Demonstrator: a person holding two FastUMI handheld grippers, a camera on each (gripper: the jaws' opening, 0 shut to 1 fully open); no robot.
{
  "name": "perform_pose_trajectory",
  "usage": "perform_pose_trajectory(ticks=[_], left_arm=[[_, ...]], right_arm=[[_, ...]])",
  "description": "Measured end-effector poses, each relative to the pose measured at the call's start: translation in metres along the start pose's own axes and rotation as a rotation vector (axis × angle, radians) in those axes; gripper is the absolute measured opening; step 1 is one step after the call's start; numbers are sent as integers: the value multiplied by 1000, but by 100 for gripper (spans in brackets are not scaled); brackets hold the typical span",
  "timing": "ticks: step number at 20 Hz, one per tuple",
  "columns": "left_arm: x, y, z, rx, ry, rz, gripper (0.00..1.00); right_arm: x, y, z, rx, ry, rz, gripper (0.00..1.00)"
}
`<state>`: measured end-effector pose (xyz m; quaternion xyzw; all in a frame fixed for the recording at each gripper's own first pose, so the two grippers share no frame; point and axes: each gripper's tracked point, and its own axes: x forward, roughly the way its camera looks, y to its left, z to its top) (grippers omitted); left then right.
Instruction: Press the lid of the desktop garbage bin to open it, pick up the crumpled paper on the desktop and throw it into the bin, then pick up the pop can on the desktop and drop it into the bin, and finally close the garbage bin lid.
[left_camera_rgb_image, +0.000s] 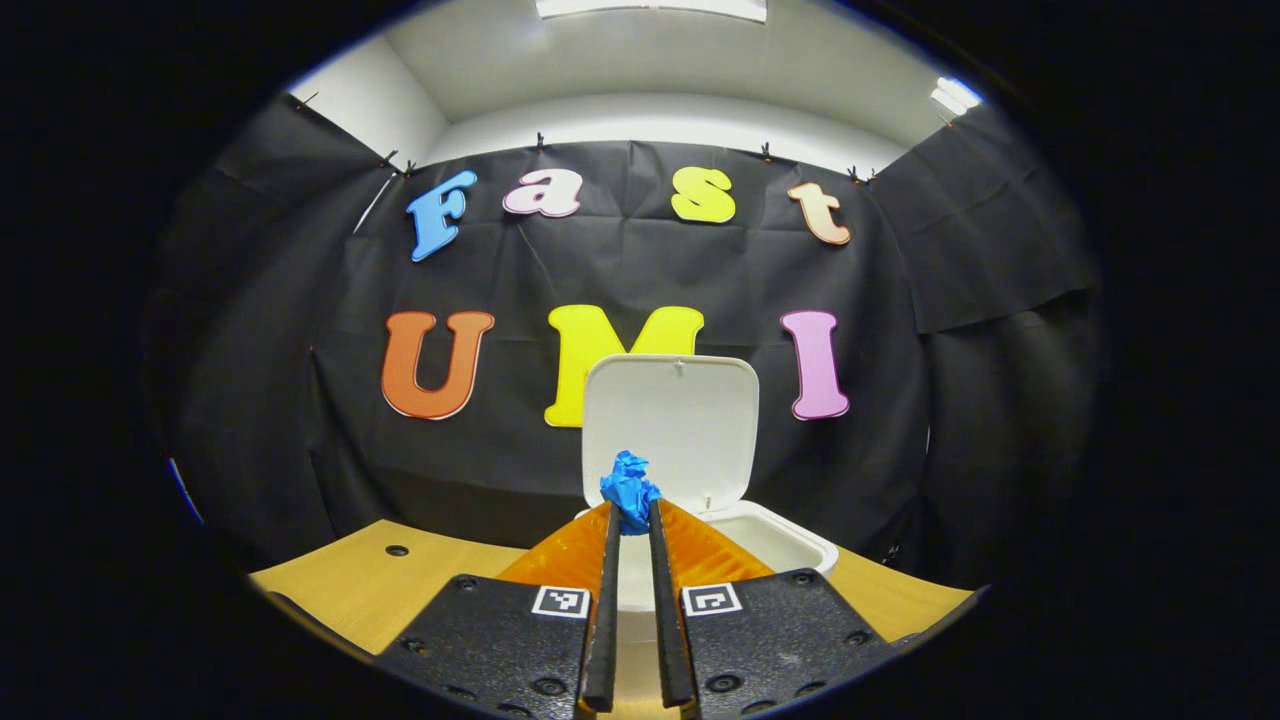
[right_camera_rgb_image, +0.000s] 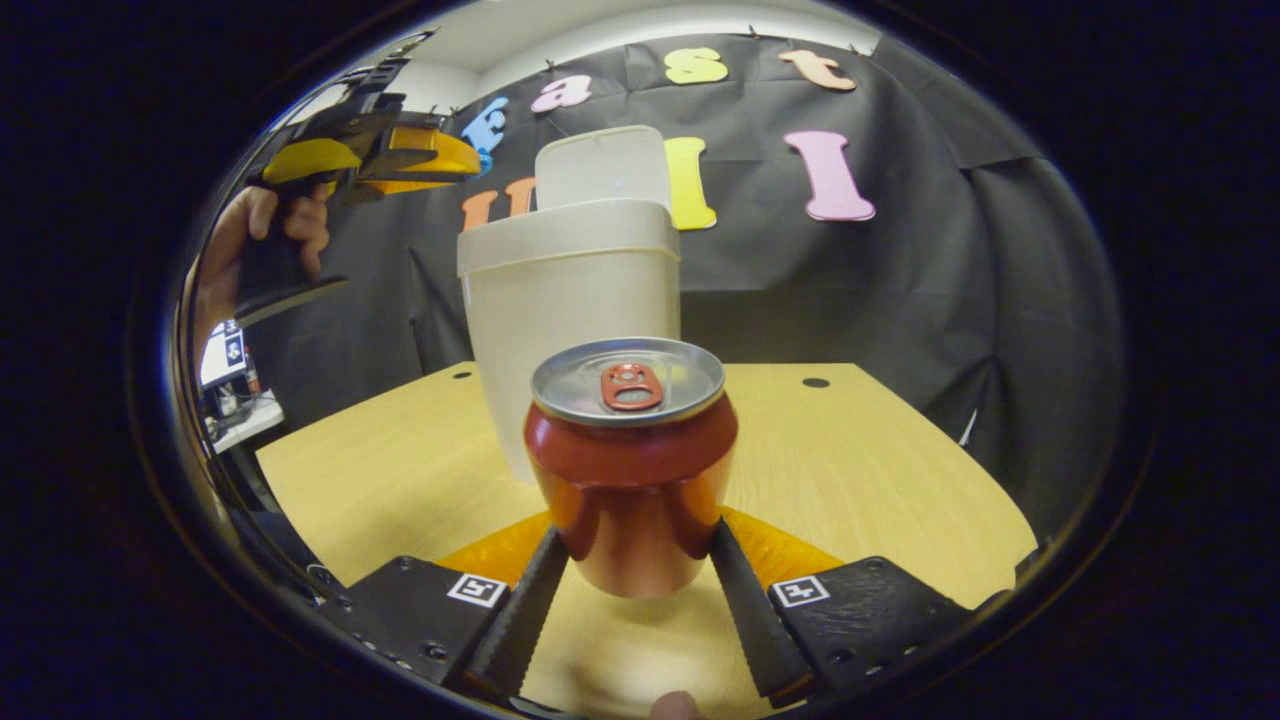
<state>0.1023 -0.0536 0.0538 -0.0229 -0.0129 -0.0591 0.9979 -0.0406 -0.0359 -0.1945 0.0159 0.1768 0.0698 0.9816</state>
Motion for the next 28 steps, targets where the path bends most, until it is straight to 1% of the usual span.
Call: perform_pose_trajectory(ticks=[1, 2, 4, 6, 8, 9, 10, 11, 13, 17, 21, 24, 25, 28], left_arm=[[7, -3, -6, -3, 16, -10, 17], [14, -4, -12, -4, 34, -14, 20], [24, -4, -21, -9, 60, -12, 20], [32, -9, -30, -7, 88, -32, 22], [36, -9, -34, -2, 101, -38, 29], [35, -11, -34, -3, 101, -43, 36], [36, -11, -34, -3, 100, -42, 53], [35, -9, -33, 1, 99, -37, 75], [31, -9, -32, 1, 99, -35, 98], [20, -3, -32, -16, 93, -27, 99], [-3, 9, -36, -7, 89, -17, 99], [-26, 27, -47, 16, 86, 10, 99], [-34, 33, -52, 21, 92, 22, 99], [-57, 55, -66, 30, 105, 69, 99]], right_arm=[[2, -2, 3, 4, -4, 0, 81], [3, -5, 4, 6, -6, -3, 81], [5, -8, 8, 8, -11, -9, 81], [4, -11, 11, 15, -21, -15, 81], [4, -13, 14, 19, -32, -17, 81], [4, -13, 17, 15, -38, -17, 81], [4, -15, 19, 10, -46, -26, 81], [4, -18, 23, 8, -54, -33, 81], [2, -22, 31, -2, -73, -43, 81], [-2, -24, 57, -37, -118, -56, 81], [3, -22, 96, -70, -156, -43, 81], [4, -6, 137, -94, -198, -1, 81], [4, 2, 153, -98, -216, 22, 82], [9, 27, 201, -109, -264, 94, 82]])
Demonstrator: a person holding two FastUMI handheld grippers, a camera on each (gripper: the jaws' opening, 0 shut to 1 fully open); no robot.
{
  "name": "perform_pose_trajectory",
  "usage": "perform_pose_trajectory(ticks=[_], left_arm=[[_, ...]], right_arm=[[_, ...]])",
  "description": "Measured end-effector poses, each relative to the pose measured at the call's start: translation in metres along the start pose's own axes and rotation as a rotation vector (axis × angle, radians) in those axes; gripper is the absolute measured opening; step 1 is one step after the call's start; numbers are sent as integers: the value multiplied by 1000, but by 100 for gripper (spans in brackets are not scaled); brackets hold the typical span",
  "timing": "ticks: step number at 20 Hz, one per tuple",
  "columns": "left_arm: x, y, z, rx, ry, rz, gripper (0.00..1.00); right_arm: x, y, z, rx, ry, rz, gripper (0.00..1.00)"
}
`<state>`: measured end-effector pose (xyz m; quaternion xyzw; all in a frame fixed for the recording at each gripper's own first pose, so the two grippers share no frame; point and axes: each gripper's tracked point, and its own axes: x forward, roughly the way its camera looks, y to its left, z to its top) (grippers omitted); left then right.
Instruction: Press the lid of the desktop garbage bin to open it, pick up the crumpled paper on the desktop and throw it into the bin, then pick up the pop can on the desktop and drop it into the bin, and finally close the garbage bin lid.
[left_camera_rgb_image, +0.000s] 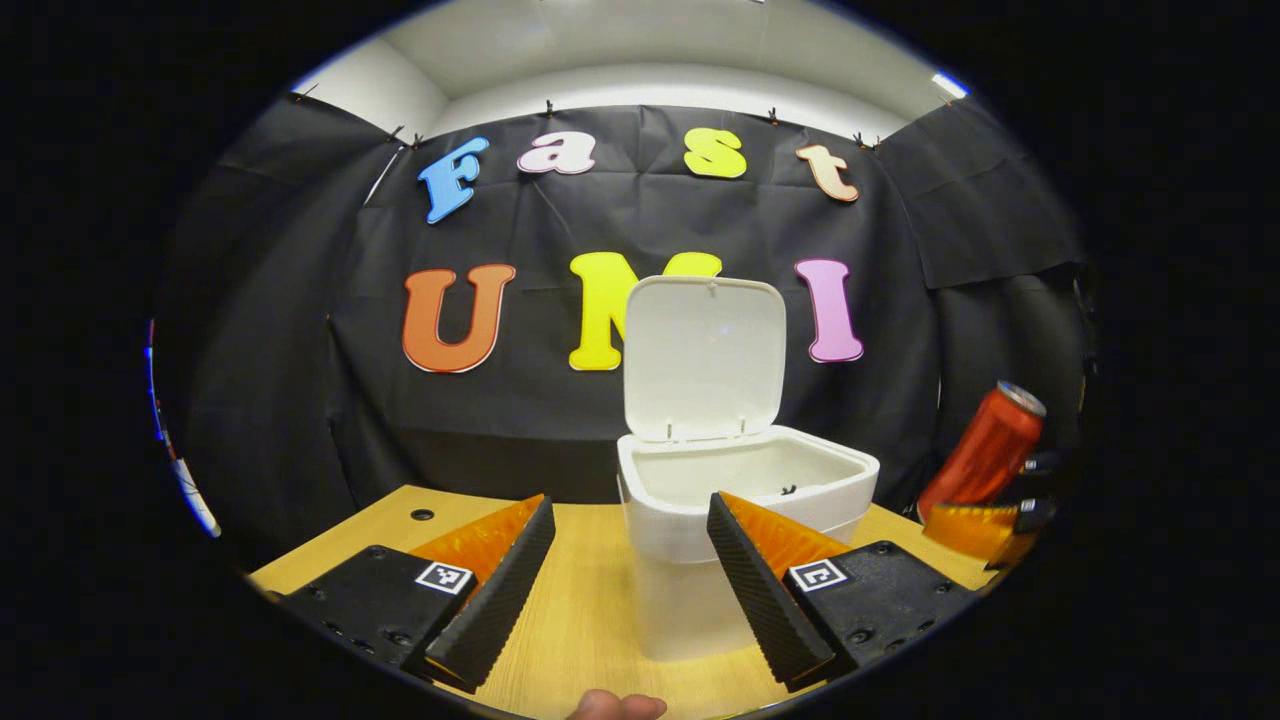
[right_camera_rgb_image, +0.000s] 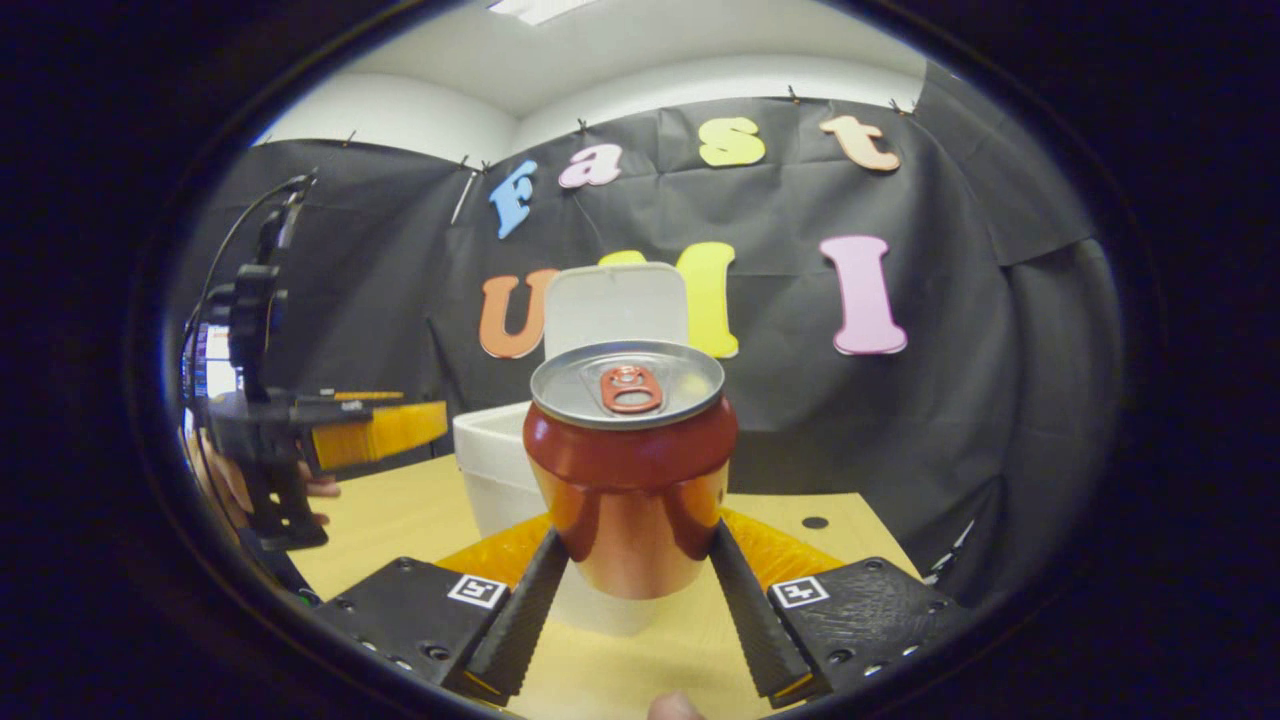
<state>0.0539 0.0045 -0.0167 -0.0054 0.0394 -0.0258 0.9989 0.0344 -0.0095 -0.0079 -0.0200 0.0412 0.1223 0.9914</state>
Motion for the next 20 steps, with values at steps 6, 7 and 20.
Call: perform_pose_trajectory(ticks=[6, 7, 20], left_arm=[[-35, 33, -43, -51, 52, 51, 99], [-38, 33, -50, -58, 59, 43, 99], [-52, 60, -72, -44, 85, 95, 98]], right_arm=[[51, 9, 73, -11, -83, 19, 81], [61, 9, 81, -18, -95, 8, 81], [138, 30, 55, -51, 43, -3, 81]])
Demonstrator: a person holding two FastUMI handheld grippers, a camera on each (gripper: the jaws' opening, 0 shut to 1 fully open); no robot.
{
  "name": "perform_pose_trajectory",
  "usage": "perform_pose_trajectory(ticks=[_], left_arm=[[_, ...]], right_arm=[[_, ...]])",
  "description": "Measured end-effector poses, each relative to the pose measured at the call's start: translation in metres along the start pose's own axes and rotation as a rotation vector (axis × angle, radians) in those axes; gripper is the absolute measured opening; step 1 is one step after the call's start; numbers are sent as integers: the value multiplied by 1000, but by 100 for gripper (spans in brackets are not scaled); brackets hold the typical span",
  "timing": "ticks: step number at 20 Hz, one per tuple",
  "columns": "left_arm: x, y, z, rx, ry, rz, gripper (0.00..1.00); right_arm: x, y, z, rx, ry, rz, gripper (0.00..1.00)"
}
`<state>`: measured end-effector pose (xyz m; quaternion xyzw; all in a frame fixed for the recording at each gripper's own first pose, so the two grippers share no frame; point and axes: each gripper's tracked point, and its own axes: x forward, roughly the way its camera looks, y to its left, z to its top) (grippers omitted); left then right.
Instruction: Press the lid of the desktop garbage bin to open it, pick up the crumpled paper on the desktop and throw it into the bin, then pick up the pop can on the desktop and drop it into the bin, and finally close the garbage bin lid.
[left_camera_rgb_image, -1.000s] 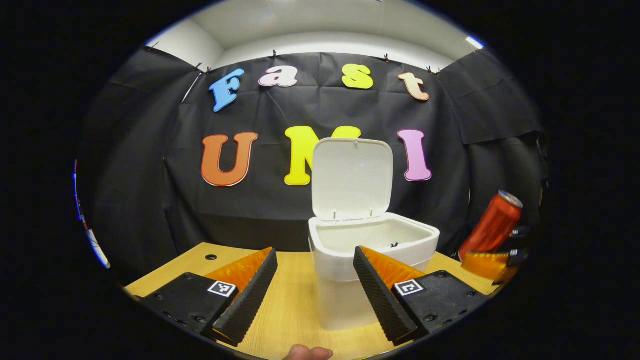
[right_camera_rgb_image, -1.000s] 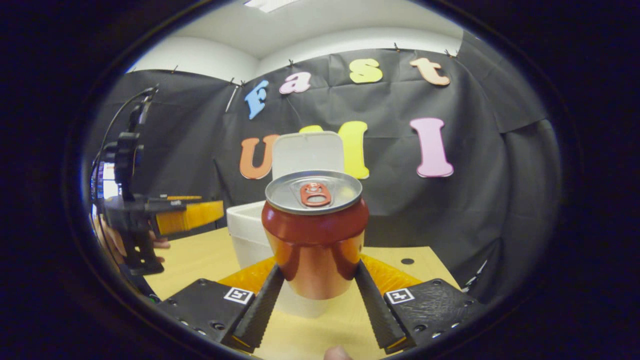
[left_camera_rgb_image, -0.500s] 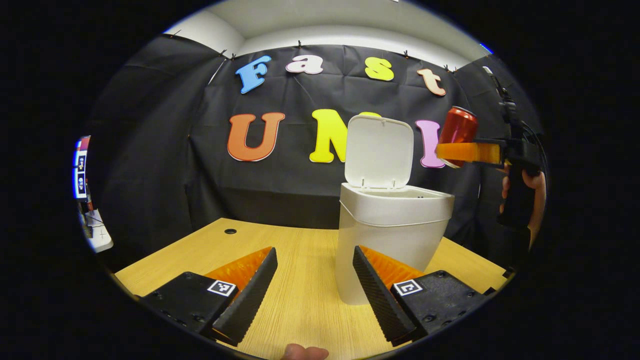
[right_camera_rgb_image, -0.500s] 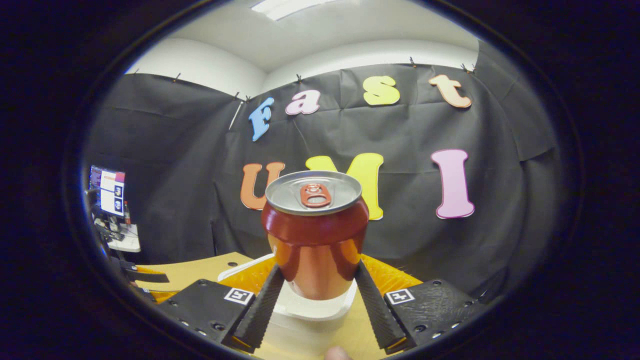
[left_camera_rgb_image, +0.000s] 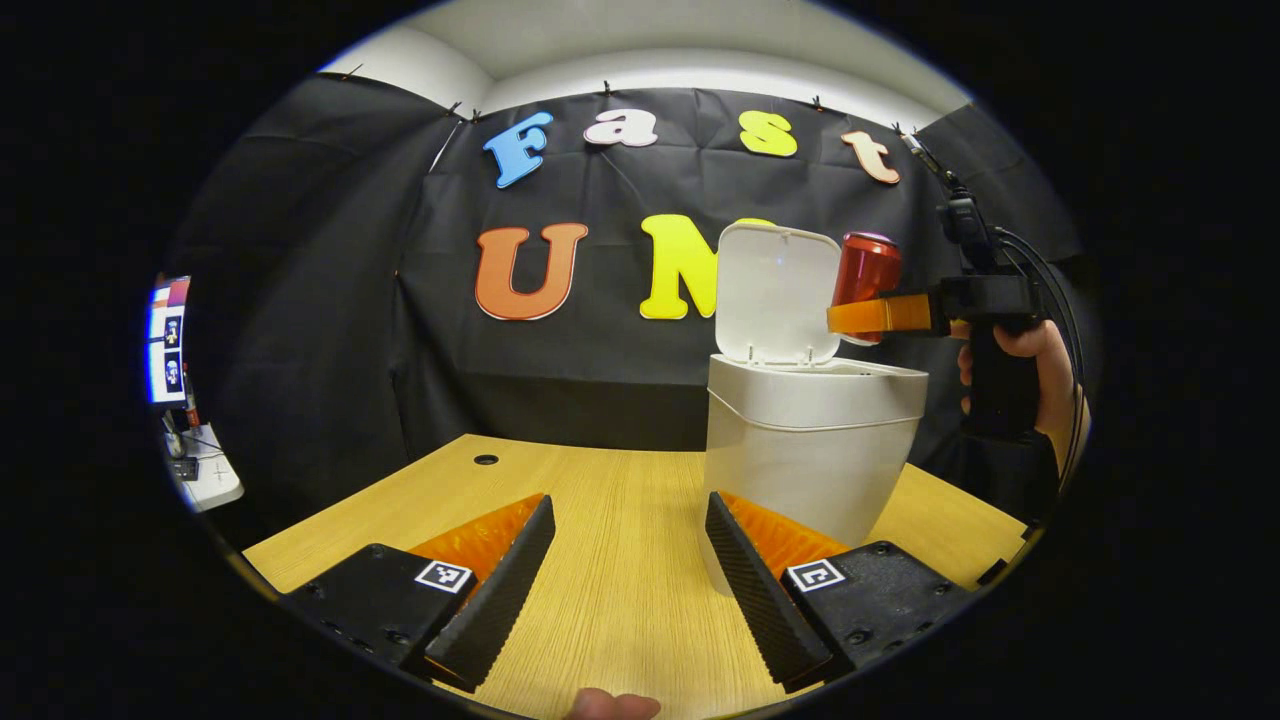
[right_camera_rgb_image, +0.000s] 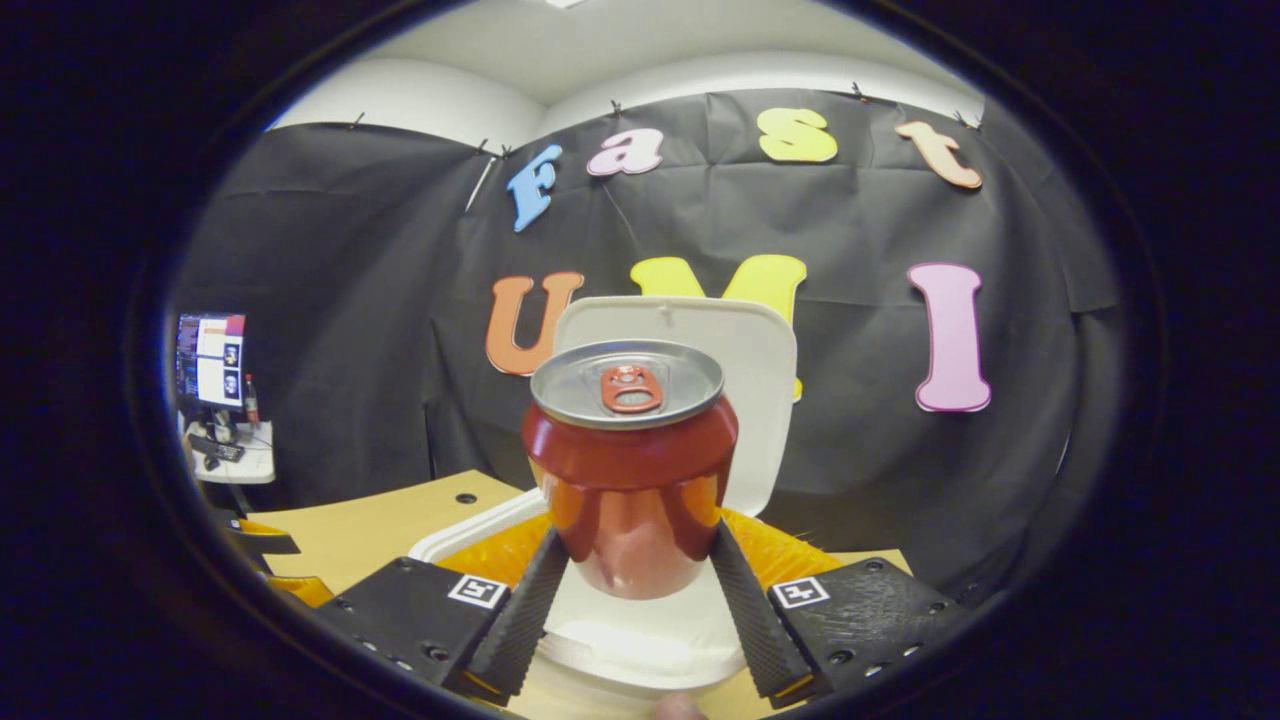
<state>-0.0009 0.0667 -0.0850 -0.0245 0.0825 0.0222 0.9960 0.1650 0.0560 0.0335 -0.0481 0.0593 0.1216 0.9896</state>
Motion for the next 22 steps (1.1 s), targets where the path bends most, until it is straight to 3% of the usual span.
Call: perform_pose_trajectory(ticks=[6, 7, 11, 17, 22], left_arm=[[-3, 2, -3, -24, -5, -4, 98], [-2, 2, -4, -22, -8, 0, 98], [-1, 2, -6, -27, -7, 6, 98], [-4, 0, -9, -27, -8, 0, 98], [-1, -4, 0, -28, -26, -11, 98]], right_arm=[[6, -6, 0, 8, 17, -30, 83], [5, -6, 1, 6, 11, -32, 88], [0, -3, 12, 1, -31, -44, 92], [-12, 1, 52, 1, -149, -101, 95], [-6, 3, 119, 53, -247, -147, 96]])
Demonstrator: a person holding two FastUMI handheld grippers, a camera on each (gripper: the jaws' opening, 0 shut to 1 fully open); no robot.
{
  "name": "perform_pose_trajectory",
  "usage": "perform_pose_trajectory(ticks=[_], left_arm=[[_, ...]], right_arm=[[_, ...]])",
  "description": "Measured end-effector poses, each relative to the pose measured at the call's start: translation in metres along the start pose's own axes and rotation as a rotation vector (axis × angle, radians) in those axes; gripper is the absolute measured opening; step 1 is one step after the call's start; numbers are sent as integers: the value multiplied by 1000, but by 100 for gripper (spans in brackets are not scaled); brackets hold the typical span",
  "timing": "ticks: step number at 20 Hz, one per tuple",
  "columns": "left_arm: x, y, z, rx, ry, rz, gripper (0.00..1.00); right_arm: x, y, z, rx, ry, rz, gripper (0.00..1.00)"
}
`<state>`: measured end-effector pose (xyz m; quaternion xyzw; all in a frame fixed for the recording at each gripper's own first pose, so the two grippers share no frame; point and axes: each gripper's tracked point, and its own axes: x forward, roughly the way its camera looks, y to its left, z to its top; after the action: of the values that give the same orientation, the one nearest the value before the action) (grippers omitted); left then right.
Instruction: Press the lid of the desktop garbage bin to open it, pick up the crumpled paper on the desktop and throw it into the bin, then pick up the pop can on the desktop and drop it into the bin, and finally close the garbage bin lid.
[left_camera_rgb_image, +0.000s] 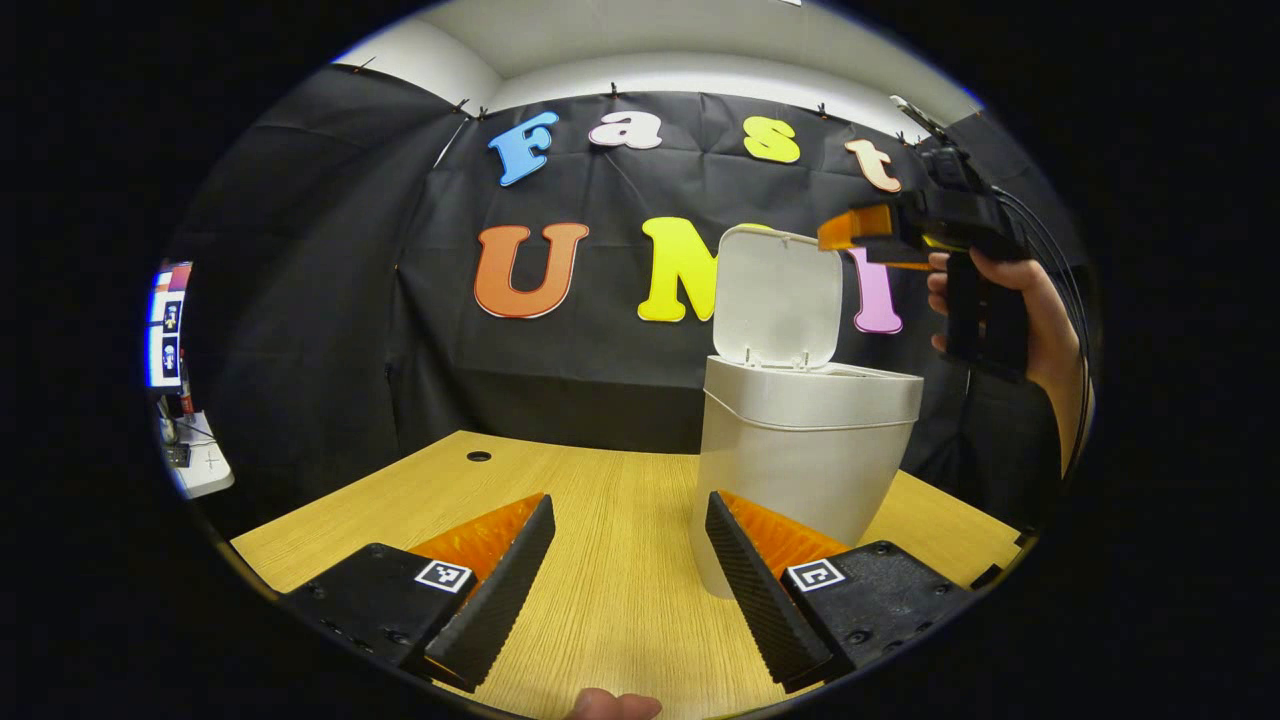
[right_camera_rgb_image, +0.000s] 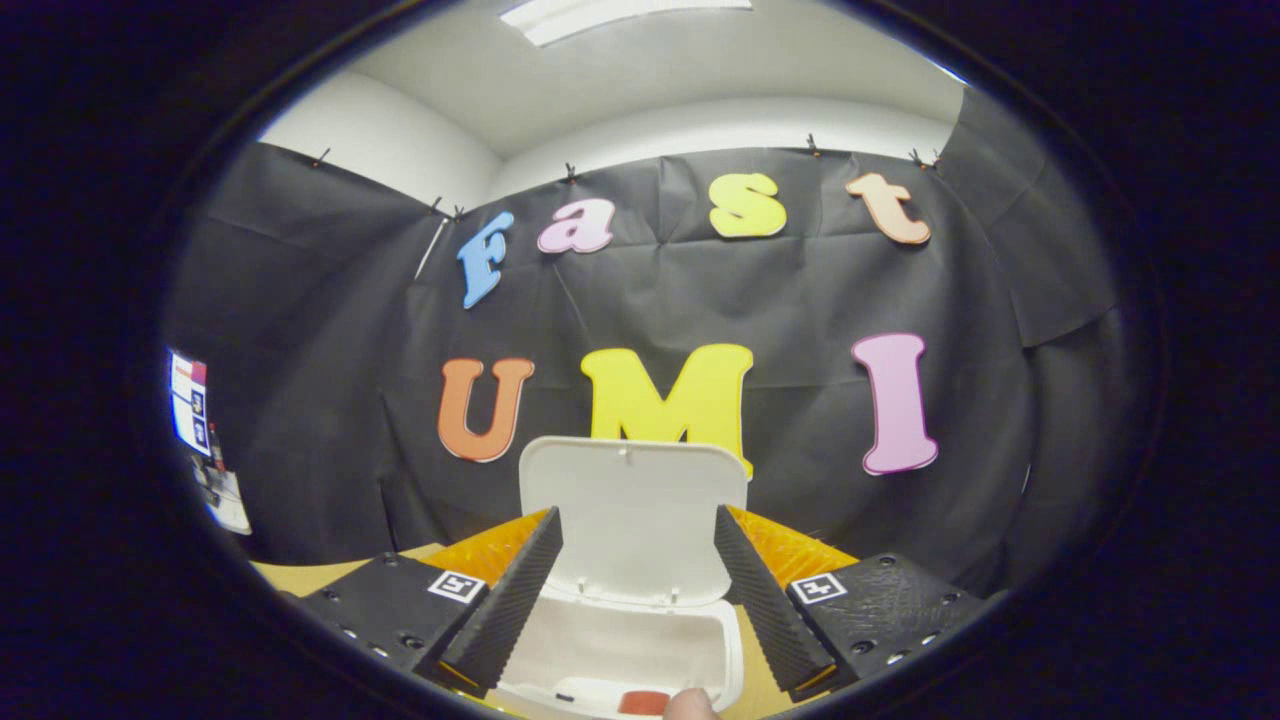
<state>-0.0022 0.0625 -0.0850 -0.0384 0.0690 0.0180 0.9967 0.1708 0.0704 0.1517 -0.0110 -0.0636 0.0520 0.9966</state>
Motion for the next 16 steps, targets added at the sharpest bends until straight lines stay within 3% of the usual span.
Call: perform_pose_trajectory(ticks=[5, 8, 16], left_arm=[[-1, 4, 3, -2, -13, 1, 98], [0, 7, 5, -9, -15, 1, 98], [6, 18, 6, -7, -23, 22, 98]], right_arm=[[40, 16, 35, -16, -29, -9, 95], [65, 25, 33, -16, -12, -13, 94], [119, -2, 23, -10, 24, -104, 96]])
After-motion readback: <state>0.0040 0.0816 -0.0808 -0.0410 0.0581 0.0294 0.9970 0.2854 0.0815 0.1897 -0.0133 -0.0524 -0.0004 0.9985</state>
